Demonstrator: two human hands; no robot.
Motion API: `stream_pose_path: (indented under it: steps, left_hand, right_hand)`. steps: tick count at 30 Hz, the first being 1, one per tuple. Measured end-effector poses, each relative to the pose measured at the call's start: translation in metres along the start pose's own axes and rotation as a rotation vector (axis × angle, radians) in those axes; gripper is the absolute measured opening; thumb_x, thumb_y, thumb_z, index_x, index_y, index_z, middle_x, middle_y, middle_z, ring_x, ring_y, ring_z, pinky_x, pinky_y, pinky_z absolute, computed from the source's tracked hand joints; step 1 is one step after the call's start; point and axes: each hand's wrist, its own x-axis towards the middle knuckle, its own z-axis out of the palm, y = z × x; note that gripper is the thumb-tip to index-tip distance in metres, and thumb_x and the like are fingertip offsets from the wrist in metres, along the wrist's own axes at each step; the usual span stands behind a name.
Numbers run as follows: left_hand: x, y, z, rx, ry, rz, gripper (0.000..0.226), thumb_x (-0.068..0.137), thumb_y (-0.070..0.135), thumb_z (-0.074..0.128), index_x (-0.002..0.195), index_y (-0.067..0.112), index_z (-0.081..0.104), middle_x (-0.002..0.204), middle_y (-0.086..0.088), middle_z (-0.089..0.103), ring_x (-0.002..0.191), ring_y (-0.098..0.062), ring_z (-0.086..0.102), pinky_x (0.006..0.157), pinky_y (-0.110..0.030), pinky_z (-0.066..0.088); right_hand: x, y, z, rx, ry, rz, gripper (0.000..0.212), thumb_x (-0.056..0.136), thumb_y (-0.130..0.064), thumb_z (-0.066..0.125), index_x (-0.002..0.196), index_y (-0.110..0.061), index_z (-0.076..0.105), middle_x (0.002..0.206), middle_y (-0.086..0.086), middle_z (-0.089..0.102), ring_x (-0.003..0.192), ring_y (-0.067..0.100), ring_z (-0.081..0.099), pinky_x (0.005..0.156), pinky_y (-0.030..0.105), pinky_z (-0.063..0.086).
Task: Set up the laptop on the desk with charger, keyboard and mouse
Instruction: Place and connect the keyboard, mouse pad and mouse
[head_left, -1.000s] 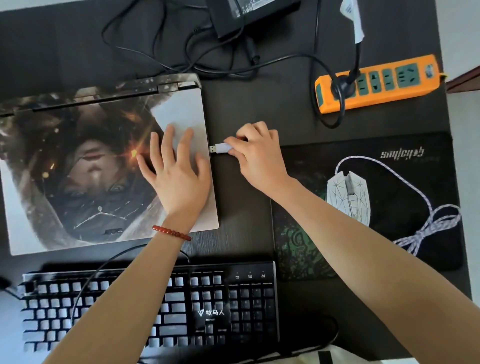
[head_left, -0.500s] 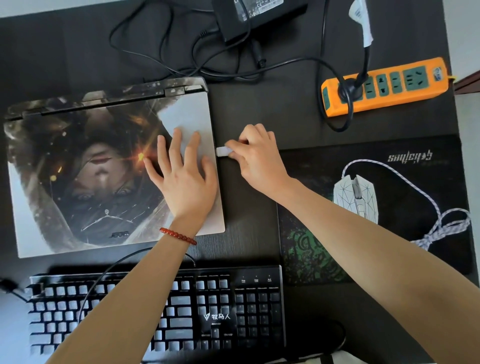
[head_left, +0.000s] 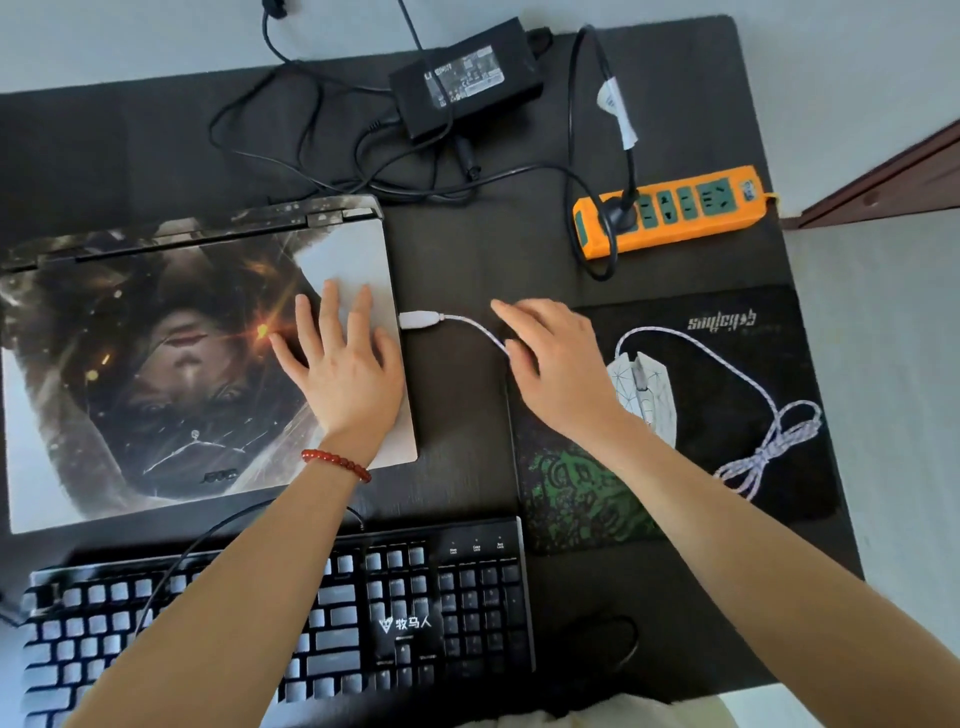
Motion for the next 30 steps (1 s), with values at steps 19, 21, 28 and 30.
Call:
stream_pose_path:
  steps: [19,21,28,30]
  left_hand:
    - [-0.059,0.098,-0.007,-0.202,-0.289,1.007,0.005,0.083,0.013,0.06,0.08,0.015,0.063,0.085,-0.002,0.06,0.078,-0.023,0.06,0.087,-0.037,0.039]
    - [-0.043,0.106,-0.016,-0.362,-0.202,0.795,0.004,0.083,0.011,0.062,0.083,0.01,0.066,0.082,-0.007,0.057,0.073,-0.024,0.057,0.071,-0.037,0.045]
    - [0.02,0.135,-0.015,0.055,-0.309,0.598,0.022,0.092,0.028,0.044,0.096,0.023,0.066,0.092,-0.002,0.068,0.084,-0.03,0.062,0.069,-0.034,0.047]
    - [0.026,0.135,-0.005,0.181,-0.443,0.585,0.024,0.091,0.03,0.042,0.098,0.027,0.065,0.097,-0.003,0.068,0.09,-0.029,0.062,0.072,-0.032,0.046]
  right_hand:
    - [-0.153,0.119,-0.096,-0.333,0.08,0.415,0.026,0.078,-0.001,0.063,0.104,-0.005,0.06,0.109,0.013,0.057,0.11,0.03,0.049,0.088,0.044,0.049]
    - [-0.135,0.116,-0.106,-0.291,0.317,0.357,0.028,0.079,-0.002,0.064,0.106,-0.006,0.057,0.108,0.013,0.058,0.108,0.025,0.046,0.085,0.043,0.05]
    - [-0.023,0.116,-0.103,-0.416,0.114,0.335,0.028,0.085,-0.007,0.06,0.114,-0.009,0.06,0.125,0.013,0.053,0.124,0.028,0.043,0.089,0.037,0.05]
    - [-0.012,0.13,-0.095,-0.591,-0.136,0.325,0.031,0.088,-0.015,0.059,0.119,-0.014,0.058,0.129,0.011,0.047,0.124,0.025,0.04,0.091,0.034,0.047]
